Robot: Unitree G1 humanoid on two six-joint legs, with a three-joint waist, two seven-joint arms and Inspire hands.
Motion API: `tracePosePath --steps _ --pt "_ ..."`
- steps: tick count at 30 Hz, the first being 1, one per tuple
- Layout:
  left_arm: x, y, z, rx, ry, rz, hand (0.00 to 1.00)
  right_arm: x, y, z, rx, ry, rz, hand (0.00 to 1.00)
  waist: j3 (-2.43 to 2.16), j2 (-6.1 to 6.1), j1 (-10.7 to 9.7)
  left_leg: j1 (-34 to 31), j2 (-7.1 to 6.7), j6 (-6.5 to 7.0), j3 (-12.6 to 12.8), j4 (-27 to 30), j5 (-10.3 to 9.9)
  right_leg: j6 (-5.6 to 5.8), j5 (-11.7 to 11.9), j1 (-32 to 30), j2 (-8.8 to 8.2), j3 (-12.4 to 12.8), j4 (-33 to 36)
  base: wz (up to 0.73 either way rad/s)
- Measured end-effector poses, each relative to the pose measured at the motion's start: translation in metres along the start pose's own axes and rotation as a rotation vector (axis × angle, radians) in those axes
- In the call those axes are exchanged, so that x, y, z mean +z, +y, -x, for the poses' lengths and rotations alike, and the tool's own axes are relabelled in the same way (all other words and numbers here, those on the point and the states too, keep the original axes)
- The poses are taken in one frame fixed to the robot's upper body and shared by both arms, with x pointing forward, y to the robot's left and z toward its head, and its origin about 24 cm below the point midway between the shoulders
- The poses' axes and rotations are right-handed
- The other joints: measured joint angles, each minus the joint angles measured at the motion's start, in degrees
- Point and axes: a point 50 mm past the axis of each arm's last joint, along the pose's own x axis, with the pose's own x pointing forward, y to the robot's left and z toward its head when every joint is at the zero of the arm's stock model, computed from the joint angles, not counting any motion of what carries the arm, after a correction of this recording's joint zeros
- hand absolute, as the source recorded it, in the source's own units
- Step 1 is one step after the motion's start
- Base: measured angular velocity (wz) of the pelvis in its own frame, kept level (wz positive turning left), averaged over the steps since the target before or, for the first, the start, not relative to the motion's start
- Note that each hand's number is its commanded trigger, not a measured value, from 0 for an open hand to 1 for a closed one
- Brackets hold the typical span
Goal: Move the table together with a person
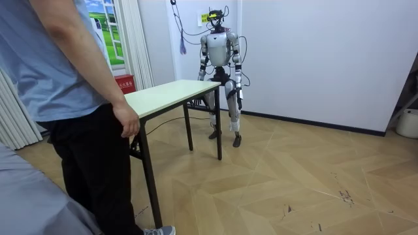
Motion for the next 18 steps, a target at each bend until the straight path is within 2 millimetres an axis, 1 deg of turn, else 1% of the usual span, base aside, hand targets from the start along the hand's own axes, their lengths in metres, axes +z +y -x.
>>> tracePosePath --steps 4,11,14,18 --pt "0.0005 0.0032 -0.0002 0.040 -0.003 -0.027 0.00 0.0001 0.0006 -0.0001 0.004 0.001 0.001 0.00 0.09 -0.25 0.1 0.0 -0.04 0.01 0.1 0.0 0.0 0.06 0.0 -0.1 -0.02 0.0 0.0 0.00" --pt "0.0015 0.0071 -0.0004 0.086 -0.006 -0.023 0.00 -0.0004 0.0011 -0.0003 0.006 0.005 -0.003 0.00 0.04 -0.54 0.1 0.0 -0.13 0.24 0.1 0.0 -0.1 0.10 -0.1 0.0 -0.07 0.1 0.0 0.00" --pt "0.0001 0.0079 -0.0002 0.083 0.004 0.029 0.00 -0.0017 0.0018 -0.0004 0.013 0.016 -0.013 0.00 0.02 -0.59 0.1 0.0 -0.16 0.33 0.1 0.0 -0.2 0.11 -0.1 0.0 -0.15 0.0 0.1 0.00" --pt "-0.0033 0.0060 -0.0001 0.018 0.036 0.204 0.00 -0.0021 0.0035 -0.0003 0.050 0.024 -0.061 0.00 -0.01 -0.61 0.3 0.0 -0.21 0.36 0.1 0.0 -0.2 0.15 -0.1 -0.1 -0.20 0.1 0.0 0.00"
